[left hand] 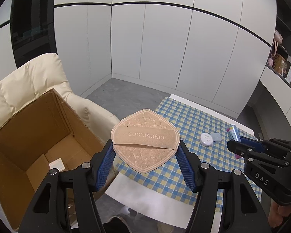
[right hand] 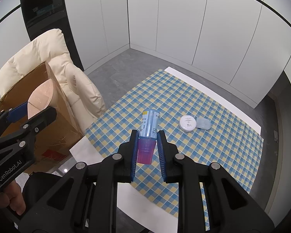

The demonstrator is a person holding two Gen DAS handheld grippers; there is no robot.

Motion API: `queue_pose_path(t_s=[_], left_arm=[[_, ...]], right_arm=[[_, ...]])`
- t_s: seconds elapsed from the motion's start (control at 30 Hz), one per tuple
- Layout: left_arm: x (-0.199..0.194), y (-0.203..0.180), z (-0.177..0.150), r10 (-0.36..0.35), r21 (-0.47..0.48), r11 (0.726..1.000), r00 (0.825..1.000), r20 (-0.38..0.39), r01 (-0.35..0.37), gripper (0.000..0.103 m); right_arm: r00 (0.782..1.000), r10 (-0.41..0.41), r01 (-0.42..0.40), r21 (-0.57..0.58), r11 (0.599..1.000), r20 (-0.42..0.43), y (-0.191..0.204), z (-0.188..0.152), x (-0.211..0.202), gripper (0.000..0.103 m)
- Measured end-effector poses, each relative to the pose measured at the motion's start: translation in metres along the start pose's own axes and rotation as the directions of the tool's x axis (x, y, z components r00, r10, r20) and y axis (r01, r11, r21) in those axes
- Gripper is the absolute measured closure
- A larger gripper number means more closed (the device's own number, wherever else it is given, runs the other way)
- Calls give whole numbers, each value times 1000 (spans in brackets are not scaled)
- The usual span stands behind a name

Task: Organize objects
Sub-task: 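Carry the peach puff and pink-blue tube toward the cardboard box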

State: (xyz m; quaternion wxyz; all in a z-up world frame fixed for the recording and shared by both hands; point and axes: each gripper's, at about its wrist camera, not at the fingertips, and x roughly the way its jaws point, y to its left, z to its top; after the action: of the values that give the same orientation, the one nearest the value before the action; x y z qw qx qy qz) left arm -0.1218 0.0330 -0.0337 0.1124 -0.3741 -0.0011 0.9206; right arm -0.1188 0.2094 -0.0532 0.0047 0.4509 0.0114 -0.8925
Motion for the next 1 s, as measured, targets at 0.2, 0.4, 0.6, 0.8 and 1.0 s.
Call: queue_pose_path(t_s=[0.2,0.4,0.6,0.8,1.0], left_arm=[[-4,8,-3,13,-15,1000,1000,1,-13,40],[-7,18,-4,25,-25,999,1000,2,-25,40],[-12,32,-5,42,-44,998,999,4,-41,40],[-15,43,-6,54,-57,997,999,3,-54,40],[-19,53,-9,71,-73,995,997,6,-70,40]], right_arm=[[1000,10,-10,-14,1000,2,10,2,1,83],[1000,19,-19,-28,999,4,21,6,3,83],[999,33,-33,-45,998,4,32,9,5,83],[999,48,-48,-58,997,3,43,11,6,83],[998,58,-58,-72,996,2,54,14,8,83]])
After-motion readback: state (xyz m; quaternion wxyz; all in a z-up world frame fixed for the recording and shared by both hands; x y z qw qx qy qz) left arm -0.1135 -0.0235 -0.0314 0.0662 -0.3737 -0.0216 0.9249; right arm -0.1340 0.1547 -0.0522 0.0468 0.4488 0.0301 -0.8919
